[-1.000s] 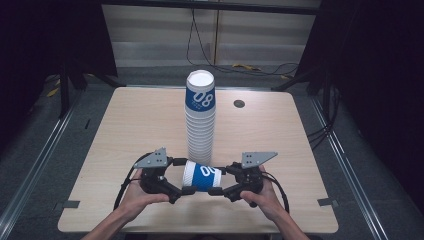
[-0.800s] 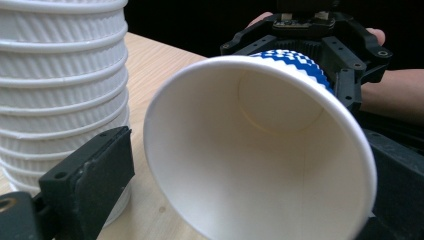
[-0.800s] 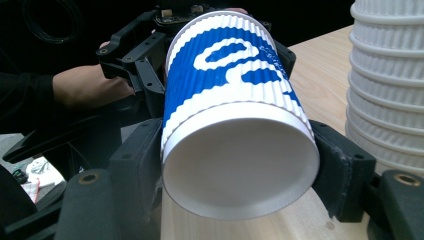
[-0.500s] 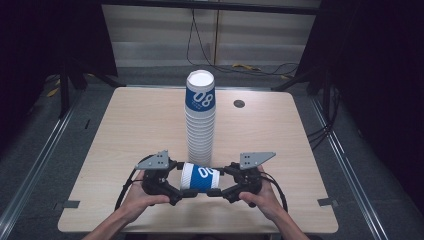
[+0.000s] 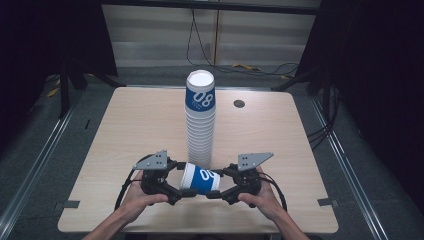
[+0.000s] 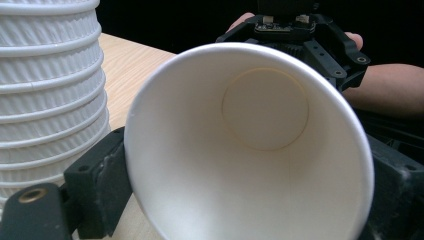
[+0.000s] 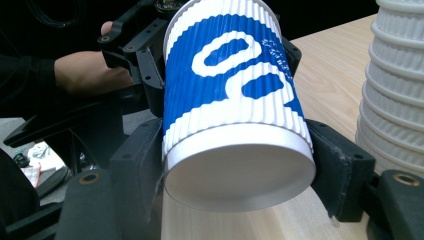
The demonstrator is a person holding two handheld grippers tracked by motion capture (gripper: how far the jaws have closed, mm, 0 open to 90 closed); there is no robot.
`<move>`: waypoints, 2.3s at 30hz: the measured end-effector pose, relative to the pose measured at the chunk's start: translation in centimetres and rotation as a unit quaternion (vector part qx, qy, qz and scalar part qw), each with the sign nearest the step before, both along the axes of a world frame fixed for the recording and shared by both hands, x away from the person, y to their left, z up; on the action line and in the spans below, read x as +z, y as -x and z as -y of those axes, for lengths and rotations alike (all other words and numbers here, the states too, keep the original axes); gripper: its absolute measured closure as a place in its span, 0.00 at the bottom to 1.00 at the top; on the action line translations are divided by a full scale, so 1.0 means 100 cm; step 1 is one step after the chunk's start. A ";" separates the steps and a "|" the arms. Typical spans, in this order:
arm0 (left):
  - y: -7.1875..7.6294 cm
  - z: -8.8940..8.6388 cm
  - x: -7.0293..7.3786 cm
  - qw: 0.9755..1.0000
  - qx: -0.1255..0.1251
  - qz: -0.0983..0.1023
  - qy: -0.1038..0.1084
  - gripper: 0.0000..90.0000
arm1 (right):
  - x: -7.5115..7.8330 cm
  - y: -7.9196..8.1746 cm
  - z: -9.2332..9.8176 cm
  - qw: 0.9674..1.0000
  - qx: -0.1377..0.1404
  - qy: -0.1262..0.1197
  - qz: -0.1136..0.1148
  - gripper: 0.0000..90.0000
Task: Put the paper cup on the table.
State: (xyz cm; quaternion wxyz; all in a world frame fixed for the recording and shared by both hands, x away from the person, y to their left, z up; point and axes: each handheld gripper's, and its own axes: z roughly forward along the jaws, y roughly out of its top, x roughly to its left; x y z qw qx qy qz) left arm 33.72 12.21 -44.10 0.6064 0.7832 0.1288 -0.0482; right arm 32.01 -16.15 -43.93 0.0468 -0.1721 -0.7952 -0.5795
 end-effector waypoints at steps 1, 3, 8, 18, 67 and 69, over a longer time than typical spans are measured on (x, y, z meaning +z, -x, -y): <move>0.000 -0.001 0.001 1.000 0.002 0.001 -0.006 0.13 | 0.000 0.000 0.000 1.000 0.000 0.001 0.000 0.33; -0.001 -0.002 0.001 1.000 -0.006 0.000 -0.004 0.14 | 0.000 0.000 0.000 1.000 0.002 0.005 0.000 0.33; 0.000 -0.003 0.003 1.000 -0.011 0.007 0.002 0.18 | -0.001 0.002 -0.003 0.999 0.000 0.027 0.017 0.31; 0.001 -0.004 0.005 1.000 -0.017 0.011 0.001 0.21 | -0.002 0.002 -0.007 0.999 0.001 0.046 0.015 0.28; -0.018 -0.062 0.020 0.990 0.109 -0.005 -0.088 0.21 | -0.007 -0.006 0.039 0.977 -0.193 0.091 0.016 0.19; -0.018 -0.065 0.019 0.988 0.122 -0.010 -0.092 0.21 | -0.007 -0.006 0.040 0.976 -0.198 0.093 0.016 0.19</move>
